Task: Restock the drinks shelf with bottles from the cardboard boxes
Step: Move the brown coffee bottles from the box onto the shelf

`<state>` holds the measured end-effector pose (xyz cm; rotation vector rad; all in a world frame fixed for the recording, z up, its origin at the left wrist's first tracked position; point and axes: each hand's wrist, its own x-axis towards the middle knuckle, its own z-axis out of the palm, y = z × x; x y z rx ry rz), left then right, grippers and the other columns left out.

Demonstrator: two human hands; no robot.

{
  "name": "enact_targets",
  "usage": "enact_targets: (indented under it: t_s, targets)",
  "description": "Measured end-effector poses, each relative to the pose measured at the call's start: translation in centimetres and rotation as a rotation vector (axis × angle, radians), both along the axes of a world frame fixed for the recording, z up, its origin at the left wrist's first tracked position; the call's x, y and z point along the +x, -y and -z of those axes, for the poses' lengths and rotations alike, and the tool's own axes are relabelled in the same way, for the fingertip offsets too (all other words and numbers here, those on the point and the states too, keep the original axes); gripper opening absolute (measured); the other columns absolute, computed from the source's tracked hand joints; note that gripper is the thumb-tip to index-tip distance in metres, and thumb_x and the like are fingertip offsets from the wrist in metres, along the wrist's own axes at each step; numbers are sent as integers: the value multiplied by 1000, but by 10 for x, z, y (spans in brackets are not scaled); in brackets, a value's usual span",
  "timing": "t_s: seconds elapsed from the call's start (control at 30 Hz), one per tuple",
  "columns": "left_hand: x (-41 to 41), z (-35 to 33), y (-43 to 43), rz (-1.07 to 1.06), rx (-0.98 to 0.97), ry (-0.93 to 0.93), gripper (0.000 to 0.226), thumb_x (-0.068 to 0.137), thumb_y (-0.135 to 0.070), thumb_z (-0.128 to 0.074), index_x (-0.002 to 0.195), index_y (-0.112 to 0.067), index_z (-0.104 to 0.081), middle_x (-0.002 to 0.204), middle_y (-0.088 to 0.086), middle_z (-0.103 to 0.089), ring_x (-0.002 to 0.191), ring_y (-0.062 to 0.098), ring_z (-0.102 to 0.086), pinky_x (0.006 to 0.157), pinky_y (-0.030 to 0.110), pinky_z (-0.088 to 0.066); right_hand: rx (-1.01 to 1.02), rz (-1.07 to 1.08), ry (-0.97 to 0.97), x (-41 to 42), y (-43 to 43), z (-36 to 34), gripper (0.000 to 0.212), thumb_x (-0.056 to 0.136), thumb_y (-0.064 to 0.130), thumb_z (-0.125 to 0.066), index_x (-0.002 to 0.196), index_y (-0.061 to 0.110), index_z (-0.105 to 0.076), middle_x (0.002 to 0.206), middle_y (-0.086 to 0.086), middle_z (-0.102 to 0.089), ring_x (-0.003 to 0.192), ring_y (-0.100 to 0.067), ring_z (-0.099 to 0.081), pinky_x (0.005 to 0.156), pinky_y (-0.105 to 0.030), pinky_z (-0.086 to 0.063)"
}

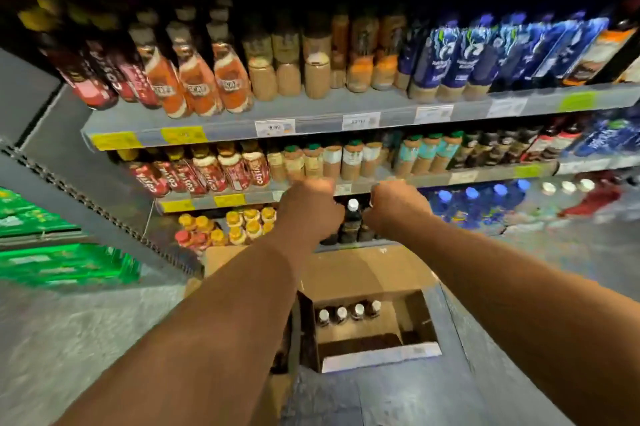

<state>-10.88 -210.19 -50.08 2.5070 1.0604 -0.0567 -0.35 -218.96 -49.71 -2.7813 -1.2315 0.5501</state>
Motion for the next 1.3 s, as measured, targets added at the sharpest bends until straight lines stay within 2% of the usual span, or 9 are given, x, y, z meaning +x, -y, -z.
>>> enact_targets:
  t_s: [0.1, 0.23, 0.37, 0.53, 0.63, 0.77, 1.0, 1.13, 1.3]
  targets:
    - [9, 43, 15, 49, -29, -16, 18, 88, -23, -54, 98, -11, -62, 94, 9, -60, 89, 31, -58, 64, 34, -43, -46, 5, -26, 6, 12, 49, 30, 88, 24, -53, 112, 7, -60, 117, -17, -60, 108, -35, -57, 79, -35, -46]
    - [18, 109, 29, 99, -83, -118, 25, 90, -21, -53, 113, -15, -60, 109, 6, -58, 104, 28, -55, 83, 40, -49, -155, 16, -80, 11, 24, 113, 32, 91, 26, -52, 117, 8, -55, 123, -14, -57, 114, -32, -55, 83, -32, -44]
    - [25, 180, 35, 134, -119, -158, 29, 92, -23, -51, 119, -15, -58, 115, 6, -58, 108, 27, -55, 84, 39, -50, -243, 24, -88, 16, 33, 184, 39, 93, 33, -48, 122, 7, -54, 127, -15, -56, 116, -31, -54, 89, -32, -45]
    - [26, 273, 54, 141, -170, -213, 24, 91, -24, -53, 112, -17, -63, 108, 4, -62, 94, 21, -56, 67, 31, -41, -285, 113, -170, 10, 49, 271, 33, 91, 31, -53, 117, 10, -59, 117, -14, -59, 106, -31, -58, 71, -29, -41]
    - [26, 327, 67, 143, -199, -274, 19, 89, -23, -56, 104, -17, -64, 102, 4, -61, 90, 22, -55, 66, 31, -42, -323, 147, -233, 7, 68, 315, 34, 90, 29, -55, 118, 10, -58, 116, -15, -59, 105, -32, -58, 75, -29, -43]
    - [31, 396, 79, 156, -245, -327, 25, 91, -22, -53, 115, -19, -60, 113, 6, -58, 104, 27, -55, 75, 35, -45, -342, 234, -291, 12, 90, 383, 32, 90, 23, -57, 119, 12, -60, 117, -12, -63, 107, -27, -60, 80, -28, -45]
    - [42, 515, 94, 147, -273, -357, 37, 90, -27, -59, 124, -17, -51, 127, 8, -51, 116, 30, -52, 87, 40, -45, -260, 326, -318, 29, 106, 508, 39, 87, 15, -59, 126, 12, -53, 121, -14, -59, 110, -31, -57, 91, -35, -47]
    - [46, 562, 100, 168, -197, -383, 44, 89, -27, -62, 128, -17, -47, 127, 10, -52, 116, 31, -53, 87, 41, -46, -178, 388, -342, 38, 104, 565, 43, 86, 11, -62, 128, 12, -51, 119, -13, -60, 109, -28, -57, 83, -28, -43]
    - [59, 598, 100, 214, -28, -372, 39, 91, -39, -58, 124, -19, -52, 116, 7, -62, 108, 29, -59, 71, 35, -42, -70, 419, -305, 46, 99, 609, 36, 88, 17, -65, 122, 13, -54, 113, -10, -63, 105, -28, -59, 74, -25, -38]
